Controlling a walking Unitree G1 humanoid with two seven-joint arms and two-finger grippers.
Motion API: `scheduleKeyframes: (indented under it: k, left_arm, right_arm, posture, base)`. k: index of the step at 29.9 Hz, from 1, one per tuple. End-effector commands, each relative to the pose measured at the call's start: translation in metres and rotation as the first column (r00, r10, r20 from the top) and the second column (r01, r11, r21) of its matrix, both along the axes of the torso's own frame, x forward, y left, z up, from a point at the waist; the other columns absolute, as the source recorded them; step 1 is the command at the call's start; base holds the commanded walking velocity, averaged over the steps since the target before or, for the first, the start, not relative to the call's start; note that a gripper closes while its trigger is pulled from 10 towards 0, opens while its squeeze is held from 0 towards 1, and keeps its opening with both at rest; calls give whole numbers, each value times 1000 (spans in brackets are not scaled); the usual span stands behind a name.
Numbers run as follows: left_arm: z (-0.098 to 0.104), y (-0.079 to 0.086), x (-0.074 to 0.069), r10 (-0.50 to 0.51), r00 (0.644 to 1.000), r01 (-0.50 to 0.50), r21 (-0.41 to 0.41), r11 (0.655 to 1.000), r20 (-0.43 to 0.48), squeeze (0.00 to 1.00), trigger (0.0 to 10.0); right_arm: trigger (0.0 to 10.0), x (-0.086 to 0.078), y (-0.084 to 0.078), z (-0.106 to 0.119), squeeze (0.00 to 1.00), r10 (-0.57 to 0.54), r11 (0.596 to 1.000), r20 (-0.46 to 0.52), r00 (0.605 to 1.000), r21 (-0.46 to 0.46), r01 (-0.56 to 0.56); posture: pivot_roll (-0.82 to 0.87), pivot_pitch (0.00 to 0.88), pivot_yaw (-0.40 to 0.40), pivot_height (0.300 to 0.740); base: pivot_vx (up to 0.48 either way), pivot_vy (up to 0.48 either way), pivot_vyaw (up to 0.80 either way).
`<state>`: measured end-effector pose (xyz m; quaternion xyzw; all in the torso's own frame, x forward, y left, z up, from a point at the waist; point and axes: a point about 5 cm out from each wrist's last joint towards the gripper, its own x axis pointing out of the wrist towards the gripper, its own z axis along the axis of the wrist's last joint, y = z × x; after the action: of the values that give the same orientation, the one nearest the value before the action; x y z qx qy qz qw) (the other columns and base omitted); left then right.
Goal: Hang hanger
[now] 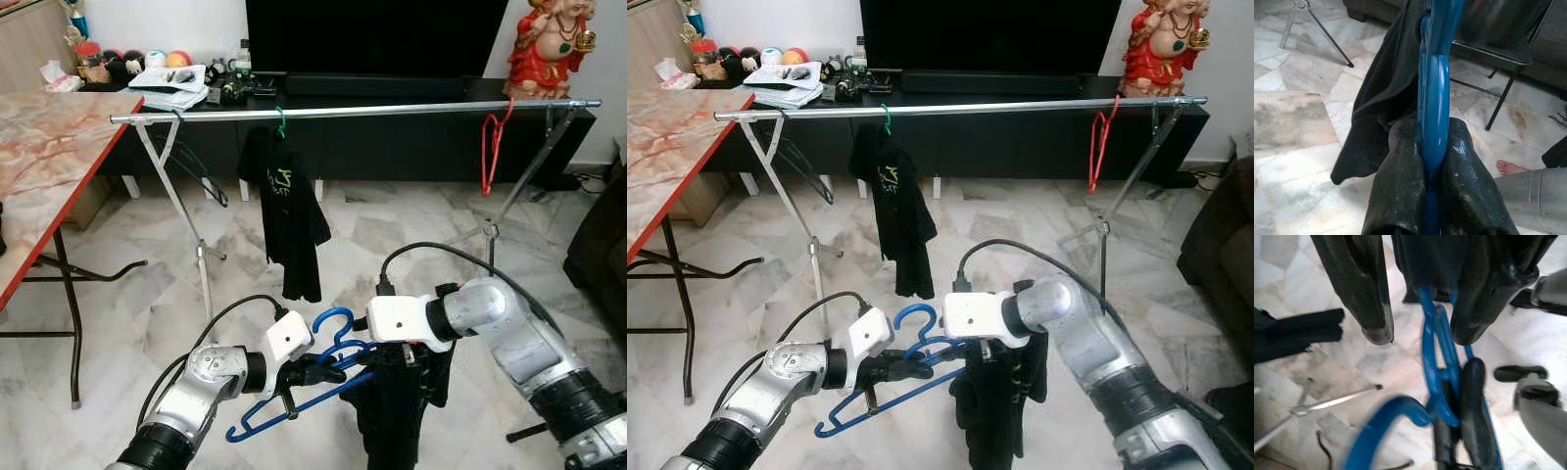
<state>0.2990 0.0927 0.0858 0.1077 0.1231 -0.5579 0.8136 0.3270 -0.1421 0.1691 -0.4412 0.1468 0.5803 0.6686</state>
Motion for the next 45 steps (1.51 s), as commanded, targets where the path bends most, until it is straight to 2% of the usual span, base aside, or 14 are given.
scheduleKeyframes:
  k: [1,5,6,7,8,14,15,21,24,26,33,34,36,45]
  left_arm:
    - [5,1,3,2,1000,-2,-21,1000,21,0,0]
    - [5,3,2,7,1000,-6,-21,1000,19,0,0]
    - [5,5,2,10,1000,-10,-22,1000,17,0,0]
    - [5,5,2,10,1000,-10,-22,1000,17,0,0]
    - [5,7,2,14,1000,-13,-20,1000,16,0,0]
    - [6,14,2,22,1000,-21,-23,1000,13,0,0]
    - [8,19,1,22,1000,-22,-30,999,12,0,0]
    - [16,37,1,28,1000,-29,-71,997,-10,0,0]
    - [17,40,0,12,1000,-13,-70,997,-19,0,0]
    - [18,44,-4,-26,999,23,-69,997,-37,0,0]
    - [21,44,-11,-110,992,105,-80,991,-65,0,0]
    - [22,43,-13,-127,990,121,-86,989,-68,0,0]
    - [23,42,-14,-143,987,136,-92,986,-71,0,0]
    - [30,37,-22,-221,971,210,-127,970,-86,0,0]
  right_arm:
    - [10000,3,-6,14,0,-35,999,73,997,28,33]
    - [10000,11,-31,23,0,-168,985,164,972,61,159]
    - [10000,11,-46,24,0,-230,972,177,957,88,218]
    - [10000,11,-46,24,0,-230,972,177,957,88,218]
    - [10000,8,-64,24,0,-288,956,170,943,112,272]
    - [10000,-8,-96,14,0,-372,918,62,926,173,357]
    - [10000,-19,-106,1,1000,-376,910,-19,926,180,373]
    - [10000,-48,-126,-33,1000,-379,899,-176,909,163,407]
    - [10000,-54,-130,-40,1000,-381,896,-193,904,164,412]
    - [10000,-57,-135,-45,678,-403,873,-225,887,195,447]
    - [10000,-58,-148,-54,686,-471,846,-199,859,173,504]
    - [10000,-56,-148,-55,51,-487,838,-180,855,179,515]
    - [10000,-54,-148,-57,0,-500,827,-178,848,194,528]
    - [10000,-55,-140,-72,0,-497,817,-213,841,210,536]
  posture:
    - [-127,74,-25,740]
    - [-126,73,-25,740]
    - [-127,74,-24,740]
    - [-127,74,-24,740]
    - [-127,75,-25,740]
    - [-129,75,-24,740]
    - [-130,70,-22,740]
    - [-128,61,-14,740]
    - [-130,56,-12,740]
    - [-130,53,-10,740]
    - [-132,40,-10,740]
    - [-131,39,-10,740]
    - [-129,38,-10,740]
    - [-121,46,-8,740]
  base:
    - [0,0,0]
    - [0,0,0]
    - [0,0,0]
    - [0,0,0]
    - [0,0,0]
    - [0,0,0]
    - [0,0,0]
    - [0,0,0]
    - [0,0,0]
    - [0,0,0]
    - [0,0,0]
    - [0,0,0]
    - [0,0,0]
    - [0,0,0]
